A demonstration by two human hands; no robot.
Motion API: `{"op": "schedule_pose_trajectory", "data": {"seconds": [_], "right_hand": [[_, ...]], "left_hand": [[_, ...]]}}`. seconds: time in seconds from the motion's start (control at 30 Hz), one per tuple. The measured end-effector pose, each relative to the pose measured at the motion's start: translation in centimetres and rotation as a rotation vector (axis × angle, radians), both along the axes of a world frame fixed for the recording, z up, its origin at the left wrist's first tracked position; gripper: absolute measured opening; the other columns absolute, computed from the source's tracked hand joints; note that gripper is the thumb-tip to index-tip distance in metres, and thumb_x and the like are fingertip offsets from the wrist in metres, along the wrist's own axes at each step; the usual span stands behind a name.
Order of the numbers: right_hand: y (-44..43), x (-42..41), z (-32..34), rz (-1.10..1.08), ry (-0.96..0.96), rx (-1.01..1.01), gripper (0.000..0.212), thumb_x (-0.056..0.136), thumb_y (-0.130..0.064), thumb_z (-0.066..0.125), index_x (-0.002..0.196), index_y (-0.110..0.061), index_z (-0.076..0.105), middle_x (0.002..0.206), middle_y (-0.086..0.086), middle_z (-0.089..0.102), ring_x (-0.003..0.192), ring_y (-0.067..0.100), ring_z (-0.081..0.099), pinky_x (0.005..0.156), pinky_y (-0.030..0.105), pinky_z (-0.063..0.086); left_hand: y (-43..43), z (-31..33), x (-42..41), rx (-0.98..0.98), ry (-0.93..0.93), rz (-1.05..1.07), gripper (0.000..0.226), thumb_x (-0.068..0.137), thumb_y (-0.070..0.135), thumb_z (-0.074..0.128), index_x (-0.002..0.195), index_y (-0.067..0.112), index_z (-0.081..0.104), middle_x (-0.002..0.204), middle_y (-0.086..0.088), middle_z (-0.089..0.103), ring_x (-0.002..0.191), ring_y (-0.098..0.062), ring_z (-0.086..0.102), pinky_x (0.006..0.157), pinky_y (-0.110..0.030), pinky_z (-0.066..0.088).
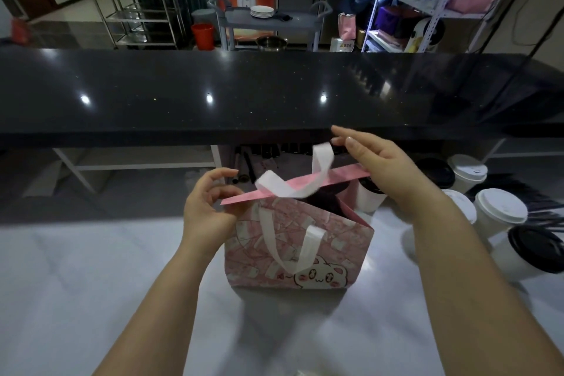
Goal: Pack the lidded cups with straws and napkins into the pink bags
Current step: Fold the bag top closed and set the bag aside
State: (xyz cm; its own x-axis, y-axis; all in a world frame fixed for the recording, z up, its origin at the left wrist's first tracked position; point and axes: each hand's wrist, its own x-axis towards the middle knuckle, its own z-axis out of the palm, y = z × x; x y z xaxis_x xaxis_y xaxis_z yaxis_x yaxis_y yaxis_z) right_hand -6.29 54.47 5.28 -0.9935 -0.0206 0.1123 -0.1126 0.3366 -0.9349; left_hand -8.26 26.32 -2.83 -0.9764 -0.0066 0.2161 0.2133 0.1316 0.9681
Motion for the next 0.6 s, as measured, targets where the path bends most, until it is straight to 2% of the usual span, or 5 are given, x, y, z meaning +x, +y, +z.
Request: {"op": "schedule_pose_trajectory", "data": {"seconds": [0.13, 0.23, 0.33, 0.43, 0.6], "right_hand": [[1.5, 2.2, -3.7, -0.236, 0.228, -0.383, 0.043, 0.071, -0.053, 0.077, 0.098, -0.021, 0.065, 0.119, 0.001, 0.067, 0.117, 0.02, 0.06, 0.103, 0.048, 0.046], [3.5, 4.3, -7.3, -0.122, 0.091, -0.468, 0.054, 0.056, -0.061, 0.084, 0.083, -0.016, 0.07, 0.131, 0.002, 0.062, 0.126, 0.023, 0.054, 0.111, 0.053, 0.035], [4.3, 5.3, -10.1, 0.123, -0.159, -0.26, 0.058, 0.051, -0.036, 0.083, 0.106, -0.02, 0.072, 0.146, -0.023, 0.043, 0.137, 0.011, 0.041, 0.115, 0.052, 0.027], [3.2, 4.8, -10.5, 0.073, -0.19, -0.212, 0.062, 0.054, -0.03, 0.088, 0.112, -0.028, 0.07, 0.135, -0.043, 0.04, 0.136, 0.013, 0.041, 0.102, 0.046, 0.046], [1.6, 2.5, -10.6, -0.131, -0.046, -0.381, 0.033, 0.071, -0.017, 0.076, 0.102, -0.007, 0.072, 0.144, -0.021, 0.045, 0.125, 0.015, 0.053, 0.082, 0.028, 0.056]], "left_hand": [[0.2, 0.1, 0.1, -0.039, 0.025, -0.009, 0.05, 0.072, 0.0, 0.082, 0.097, 0.04, 0.064, 0.086, 0.015, 0.069, 0.085, -0.006, 0.068, 0.069, -0.017, 0.057], [0.3, 0.0, 0.0, -0.038, 0.024, -0.013, 0.041, 0.075, 0.001, 0.08, 0.09, 0.037, 0.069, 0.085, 0.014, 0.07, 0.084, -0.005, 0.067, 0.068, -0.018, 0.057], [0.5, -0.1, -0.2, -0.022, 0.009, -0.02, 0.034, 0.078, 0.0, 0.077, 0.084, 0.033, 0.072, 0.085, 0.014, 0.071, 0.085, -0.005, 0.067, 0.067, -0.017, 0.056], [0.5, -0.1, -0.3, -0.012, -0.012, -0.033, 0.032, 0.08, 0.0, 0.074, 0.083, 0.032, 0.074, 0.085, 0.013, 0.072, 0.085, -0.006, 0.068, 0.066, -0.016, 0.056], [0.2, 0.2, -0.7, 0.043, -0.057, -0.032, 0.039, 0.081, -0.007, 0.071, 0.079, 0.032, 0.077, 0.083, 0.008, 0.075, 0.082, -0.009, 0.071, 0.067, -0.019, 0.057]]}}
